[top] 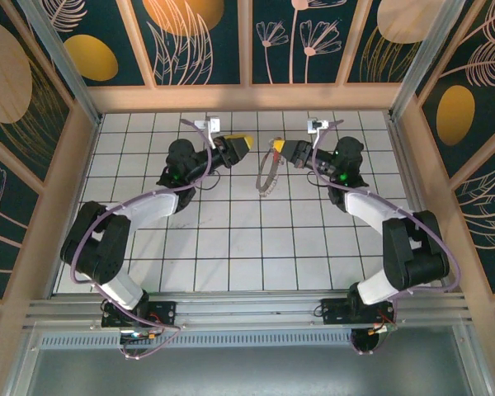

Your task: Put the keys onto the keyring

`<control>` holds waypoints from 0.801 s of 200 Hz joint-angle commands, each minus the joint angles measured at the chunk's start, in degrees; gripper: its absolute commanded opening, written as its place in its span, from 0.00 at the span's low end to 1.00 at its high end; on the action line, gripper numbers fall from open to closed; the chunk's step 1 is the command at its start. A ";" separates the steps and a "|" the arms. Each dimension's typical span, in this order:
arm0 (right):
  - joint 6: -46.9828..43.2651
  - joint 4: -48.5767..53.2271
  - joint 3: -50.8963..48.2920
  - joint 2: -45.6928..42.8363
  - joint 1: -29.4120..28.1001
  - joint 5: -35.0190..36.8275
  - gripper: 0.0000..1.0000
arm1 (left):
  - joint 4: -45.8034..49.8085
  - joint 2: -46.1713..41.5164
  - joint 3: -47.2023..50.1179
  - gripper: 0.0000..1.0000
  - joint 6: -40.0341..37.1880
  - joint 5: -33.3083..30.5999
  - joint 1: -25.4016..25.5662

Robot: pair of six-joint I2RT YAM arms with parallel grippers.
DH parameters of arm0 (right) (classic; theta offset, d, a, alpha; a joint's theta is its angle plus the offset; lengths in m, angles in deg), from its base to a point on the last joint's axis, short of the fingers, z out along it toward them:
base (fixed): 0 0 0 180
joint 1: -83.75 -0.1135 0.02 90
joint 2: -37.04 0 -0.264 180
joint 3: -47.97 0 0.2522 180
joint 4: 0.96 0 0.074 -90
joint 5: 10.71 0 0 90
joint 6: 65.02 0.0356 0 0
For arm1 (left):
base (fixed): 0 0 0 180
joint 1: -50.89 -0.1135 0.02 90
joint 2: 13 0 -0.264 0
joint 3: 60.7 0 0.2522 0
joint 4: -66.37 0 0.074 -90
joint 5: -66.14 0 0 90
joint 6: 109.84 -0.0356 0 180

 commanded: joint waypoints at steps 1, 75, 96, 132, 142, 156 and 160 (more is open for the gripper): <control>-2.10 -0.07 4.52 2.44 0.67 -6.75 0.00 | 5.18 1.72 -4.29 0.46 -2.79 5.15 -0.21; -3.52 0.80 9.55 10.12 1.51 -12.49 0.00 | 1.11 7.23 -7.46 0.35 0.17 12.33 -2.68; -3.14 0.03 10.03 11.36 1.66 -13.26 0.00 | -2.89 9.95 -8.46 0.34 4.43 15.93 -3.45; -0.94 -2.79 9.93 12.65 1.73 -12.90 0.00 | -10.18 13.05 -8.37 0.32 9.95 20.04 -3.46; 0.22 -4.26 9.75 13.00 1.65 -12.83 0.00 | -11.78 13.45 -8.09 0.31 10.94 20.76 -3.46; 1.18 -5.43 9.58 13.03 1.66 -12.37 0.00 | -13.30 13.66 -7.76 0.31 11.74 21.33 -3.46; 1.43 -5.64 9.50 13.10 1.70 -12.18 0.00 | -13.43 13.66 -7.75 0.31 11.87 21.47 -3.46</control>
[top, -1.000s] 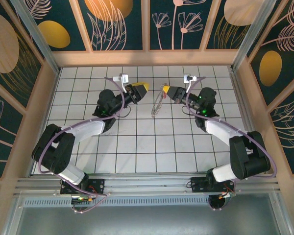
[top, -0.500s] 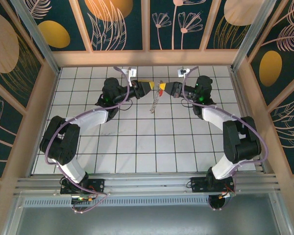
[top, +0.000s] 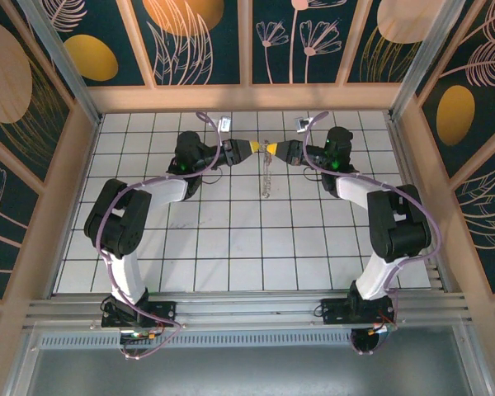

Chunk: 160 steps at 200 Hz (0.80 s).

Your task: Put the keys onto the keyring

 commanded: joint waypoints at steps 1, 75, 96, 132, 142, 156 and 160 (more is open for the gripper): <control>2.35 -6.64 1.88 0.45 0.36 -0.87 0.00 | -7.73 0.47 -0.78 0.30 3.54 3.62 -0.03; 4.95 -9.43 1.07 -0.94 -0.04 1.07 0.00 | -12.18 0.82 0.95 0.28 6.78 4.96 0.14; 5.10 -9.60 1.14 -1.29 -0.44 1.26 0.00 | -12.51 0.99 0.98 0.28 7.08 5.19 0.47; 5.15 -9.60 1.08 -2.16 -0.80 1.62 0.00 | -12.26 1.83 0.54 0.28 6.87 5.24 1.11; 5.14 -9.48 0.98 -2.45 -0.76 1.71 0.00 | -12.20 1.99 0.54 0.28 6.88 5.08 1.15; 5.10 -9.47 0.93 -2.79 -0.81 1.79 0.00 | -12.17 2.20 0.37 0.29 6.77 5.06 1.33; 5.10 -9.51 0.98 -2.87 -0.81 1.80 0.00 | -12.14 2.19 0.36 0.28 6.73 5.12 1.42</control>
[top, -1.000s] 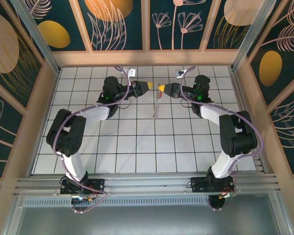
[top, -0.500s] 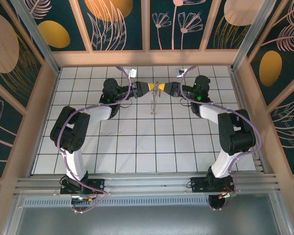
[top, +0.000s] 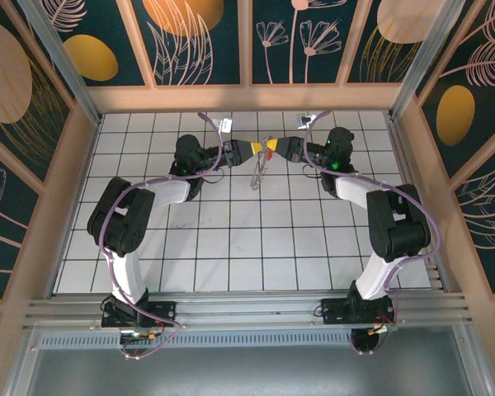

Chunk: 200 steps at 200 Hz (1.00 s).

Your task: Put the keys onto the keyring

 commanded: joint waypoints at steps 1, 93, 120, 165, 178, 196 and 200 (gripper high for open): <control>0.40 -3.90 0.99 -3.03 -0.40 0.22 0.00 | -2.80 0.71 -0.12 0.29 0.26 1.11 0.56; 0.13 -3.55 1.28 -2.65 -0.70 0.22 0.00 | -1.84 1.50 -2.27 0.23 -0.55 1.13 1.95; -0.17 -3.11 1.32 -2.52 -0.83 0.16 0.00 | -1.81 1.71 -2.79 0.21 -0.41 0.99 2.26; -1.47 -1.48 0.71 -3.41 -0.83 0.45 0.00 | -3.04 1.51 -2.65 0.04 -0.09 -0.10 2.35; -2.16 -0.55 0.42 -3.92 -0.69 1.25 0.00 | -3.28 1.28 -2.41 0.03 -0.02 -0.26 2.35; -2.55 0.06 0.15 -4.71 -0.22 1.93 0.00 | -3.95 0.00 -1.13 0.15 -0.42 -0.91 2.27; -2.49 0.03 0.01 -4.85 -0.14 2.02 0.00 | -3.72 -0.50 -0.76 0.19 -0.88 -1.15 2.26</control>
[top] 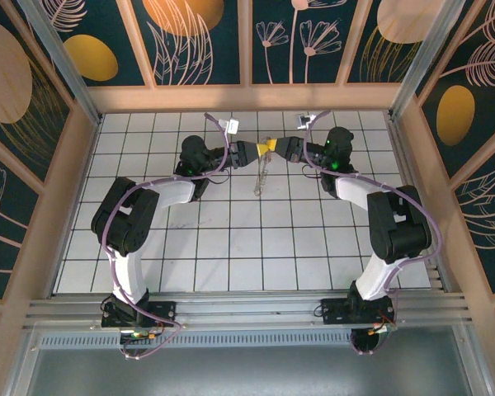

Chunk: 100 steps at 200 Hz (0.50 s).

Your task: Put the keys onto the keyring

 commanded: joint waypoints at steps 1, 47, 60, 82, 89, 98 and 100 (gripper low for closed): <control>-1.75 -1.38 -0.02 -3.87 0.26 1.17 0.00 | -2.59 -1.64 0.78 0.20 -1.17 -0.87 0.12; -0.51 -2.54 -2.05 -6.90 1.22 1.81 0.00 | 4.75 -6.91 3.63 0.39 -7.51 -4.87 -0.63; 0.39 -3.63 -2.54 -7.73 1.11 1.64 0.00 | 5.00 -7.17 3.63 0.39 -7.47 -4.86 -0.59; 1.68 -5.13 -3.36 -9.12 0.96 1.37 0.00 | 4.78 -6.98 3.34 0.40 -7.06 -4.36 -0.59; 1.79 -5.22 -3.48 -9.45 0.81 1.28 0.00 | 4.48 -6.86 3.28 0.40 -6.82 -4.04 -0.59; 1.78 -5.15 -3.73 -10.01 0.57 1.28 0.00 | 3.59 -6.69 3.20 0.40 -6.14 -3.50 -0.59; 1.78 -5.14 -3.77 -10.13 0.48 1.28 0.00 | 3.26 -6.66 3.19 0.40 -5.94 -3.37 -0.59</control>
